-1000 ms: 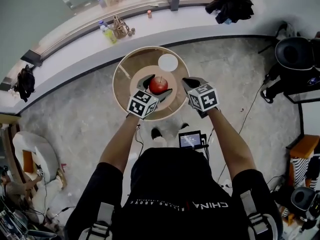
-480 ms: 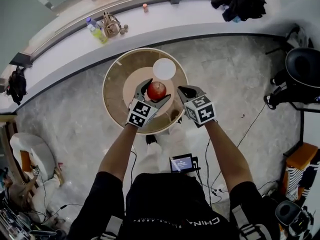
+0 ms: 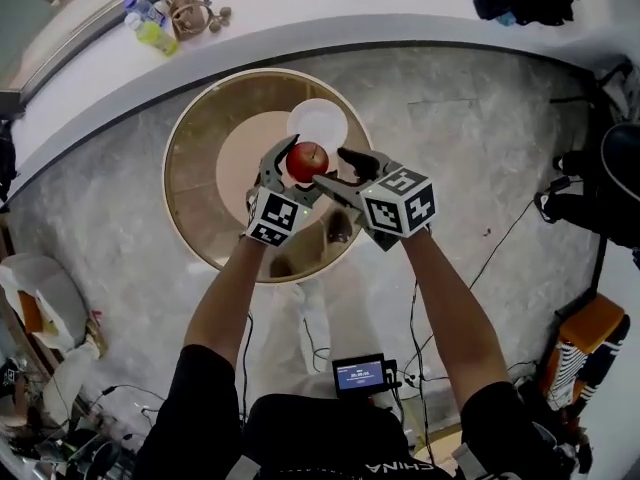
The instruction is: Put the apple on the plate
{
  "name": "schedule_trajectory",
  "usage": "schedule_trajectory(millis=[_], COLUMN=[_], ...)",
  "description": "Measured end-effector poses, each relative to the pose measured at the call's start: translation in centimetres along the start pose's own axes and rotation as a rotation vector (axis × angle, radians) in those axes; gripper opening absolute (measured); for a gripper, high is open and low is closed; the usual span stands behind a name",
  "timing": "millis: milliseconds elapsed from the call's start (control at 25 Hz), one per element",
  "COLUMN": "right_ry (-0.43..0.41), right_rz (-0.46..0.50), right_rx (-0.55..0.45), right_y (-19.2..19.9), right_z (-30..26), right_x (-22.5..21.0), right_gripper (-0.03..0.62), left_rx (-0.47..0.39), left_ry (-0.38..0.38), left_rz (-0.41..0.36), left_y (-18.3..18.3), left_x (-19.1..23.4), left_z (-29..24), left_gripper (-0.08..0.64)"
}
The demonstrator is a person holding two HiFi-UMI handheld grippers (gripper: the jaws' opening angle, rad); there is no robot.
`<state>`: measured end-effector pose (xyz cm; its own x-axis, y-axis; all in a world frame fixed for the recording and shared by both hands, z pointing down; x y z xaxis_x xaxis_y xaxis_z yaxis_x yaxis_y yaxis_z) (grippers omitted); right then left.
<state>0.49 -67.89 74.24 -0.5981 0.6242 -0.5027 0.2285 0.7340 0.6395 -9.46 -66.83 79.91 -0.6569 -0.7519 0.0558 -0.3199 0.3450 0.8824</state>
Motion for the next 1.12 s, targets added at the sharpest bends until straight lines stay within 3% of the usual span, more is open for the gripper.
schedule_trajectory(millis=[240,480,640,840,1120], right_ry=[-0.064,-0.110,-0.060,0.043,0.162], right_rz=[-0.005,-0.056,-0.017,0.102,0.230], right_rx=[0.168,0.212,0.184,0.204,0.194], right_y=[2.0,2.9,3.1,2.8,3.2], right_z=[-6.1,-9.9,-11.3,-12.5,-14.0], right_x=[-4.9,-8.3,-10.0,-11.3,-13.6], right_gripper=[0.347,0.357,0.357,0.357,0.357], left_rx=[-0.017,0.007,0.071,0.184,0.255], left_ry=[0.008,0.005,0.009,0.053,0.021], left_rz=[-0.066,-0.122,-0.134,-0.111,-0.088], left_y=[2.5,4.6,5.9,7.8,10.5], left_x=[0.8,2.5,3.8,5.2,6.1], left_z=[-4.3,-6.8,-8.7,-10.1,-9.6], left_gripper=[0.397,0.397,0.397,0.396,0.396])
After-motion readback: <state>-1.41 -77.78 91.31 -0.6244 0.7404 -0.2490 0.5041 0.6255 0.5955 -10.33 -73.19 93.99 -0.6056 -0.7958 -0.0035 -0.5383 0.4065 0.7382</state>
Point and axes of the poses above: the fingertips, and each gripper's own axes: z backward along the fingers, x to its left, y out of its underside, the point moved 7 cm from there along z, backward along the fingers, and after that the axes turned 3 degrees about y, right-handed, at the moved point
